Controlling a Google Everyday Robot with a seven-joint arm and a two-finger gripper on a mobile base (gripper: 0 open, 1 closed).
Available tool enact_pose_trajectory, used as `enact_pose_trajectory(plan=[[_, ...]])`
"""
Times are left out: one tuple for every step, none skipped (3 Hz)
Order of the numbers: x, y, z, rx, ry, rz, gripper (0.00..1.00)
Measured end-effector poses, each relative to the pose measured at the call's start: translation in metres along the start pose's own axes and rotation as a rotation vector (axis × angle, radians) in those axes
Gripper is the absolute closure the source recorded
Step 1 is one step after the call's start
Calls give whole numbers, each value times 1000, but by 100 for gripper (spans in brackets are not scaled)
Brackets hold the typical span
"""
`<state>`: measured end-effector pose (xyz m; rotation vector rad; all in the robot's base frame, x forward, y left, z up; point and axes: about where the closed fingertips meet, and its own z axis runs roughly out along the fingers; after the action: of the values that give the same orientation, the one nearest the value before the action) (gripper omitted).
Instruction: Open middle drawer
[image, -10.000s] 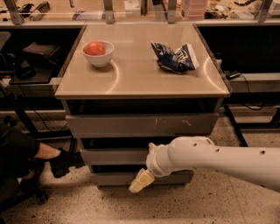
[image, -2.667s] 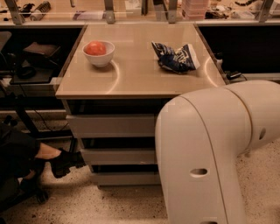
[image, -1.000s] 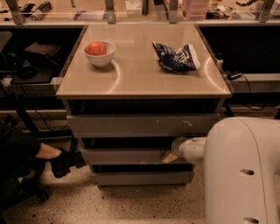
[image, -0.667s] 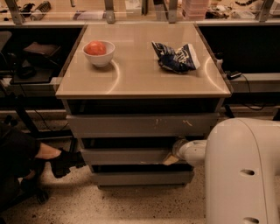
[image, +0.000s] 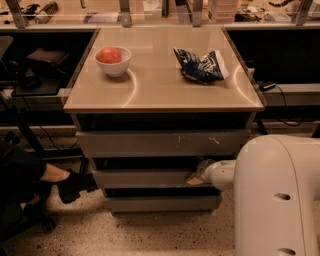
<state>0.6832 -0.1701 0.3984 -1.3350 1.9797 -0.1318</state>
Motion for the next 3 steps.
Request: enact_pose_trajectory(plan=[[0, 0, 0, 0, 0, 0, 66], [0, 0, 0, 0, 0, 0, 89], [8, 17, -15, 1, -1, 8, 100]])
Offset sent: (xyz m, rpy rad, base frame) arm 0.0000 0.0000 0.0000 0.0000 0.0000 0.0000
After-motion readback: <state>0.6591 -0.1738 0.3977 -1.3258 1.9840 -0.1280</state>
